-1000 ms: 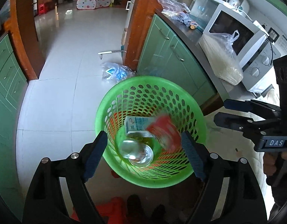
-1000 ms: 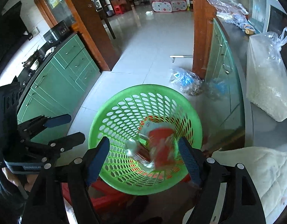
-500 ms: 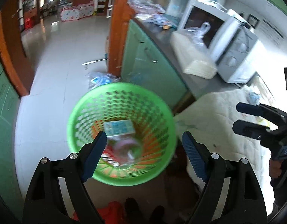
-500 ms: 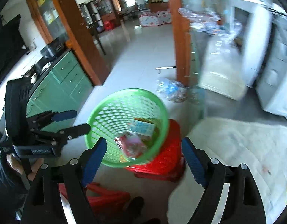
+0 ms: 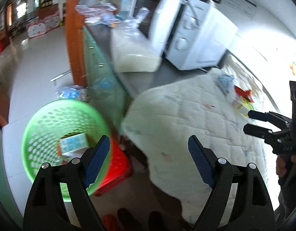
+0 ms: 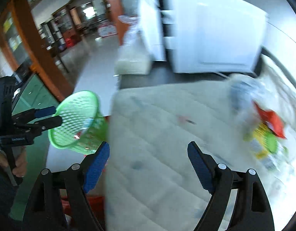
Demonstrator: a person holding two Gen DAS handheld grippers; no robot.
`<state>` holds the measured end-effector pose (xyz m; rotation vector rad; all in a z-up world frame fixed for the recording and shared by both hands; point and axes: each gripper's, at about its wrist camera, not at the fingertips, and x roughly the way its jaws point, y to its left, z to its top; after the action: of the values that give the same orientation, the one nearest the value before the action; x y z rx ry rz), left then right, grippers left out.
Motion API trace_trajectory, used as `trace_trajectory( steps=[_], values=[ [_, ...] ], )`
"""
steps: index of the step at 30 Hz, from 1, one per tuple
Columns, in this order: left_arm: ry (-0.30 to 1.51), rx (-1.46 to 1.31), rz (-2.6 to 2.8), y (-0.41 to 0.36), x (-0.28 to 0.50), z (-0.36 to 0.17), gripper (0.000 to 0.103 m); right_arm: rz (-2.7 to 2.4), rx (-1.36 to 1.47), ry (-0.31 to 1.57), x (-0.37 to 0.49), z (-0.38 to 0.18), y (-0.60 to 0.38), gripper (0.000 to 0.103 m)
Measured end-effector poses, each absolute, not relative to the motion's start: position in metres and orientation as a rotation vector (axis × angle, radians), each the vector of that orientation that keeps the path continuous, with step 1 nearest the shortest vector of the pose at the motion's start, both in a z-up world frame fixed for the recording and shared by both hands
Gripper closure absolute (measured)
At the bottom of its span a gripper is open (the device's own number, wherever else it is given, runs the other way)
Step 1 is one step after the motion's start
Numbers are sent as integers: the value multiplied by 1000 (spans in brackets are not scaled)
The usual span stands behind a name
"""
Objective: Collect trash
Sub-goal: 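Return to the cloth and grasp the orange snack bag with the right tool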
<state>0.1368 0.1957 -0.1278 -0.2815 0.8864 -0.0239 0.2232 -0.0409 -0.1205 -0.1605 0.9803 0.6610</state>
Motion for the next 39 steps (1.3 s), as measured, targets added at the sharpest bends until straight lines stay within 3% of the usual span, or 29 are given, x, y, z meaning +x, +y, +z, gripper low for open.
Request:
trace_trajectory(
  steps=[13, 17, 29, 32, 34, 37, 39],
  values=[
    [941, -209, -131, 111, 170, -131, 20, 419, -150, 953, 285, -121, -173, 23],
    [956, -190, -147, 97, 177, -133, 20, 405, -207, 954, 312, -124, -178, 29],
    [1013, -158, -186, 67, 195, -144, 20, 385, -486, 956, 353, -159, -161, 56],
    [1022, -155, -199, 59, 200, -145, 20, 373, -514, 951, 359, -163, -163, 67],
    [1027, -153, -211, 52, 204, -146, 20, 368, -511, 955, 363, -165, -168, 82],
    [1034, -159, -232, 43, 209, -146, 20, 369, -475, 951, 365, -162, -176, 95],
    [1037, -158, -247, 34, 213, -146, 20, 370, -425, 940, 364, -155, -185, 97]
  ],
)
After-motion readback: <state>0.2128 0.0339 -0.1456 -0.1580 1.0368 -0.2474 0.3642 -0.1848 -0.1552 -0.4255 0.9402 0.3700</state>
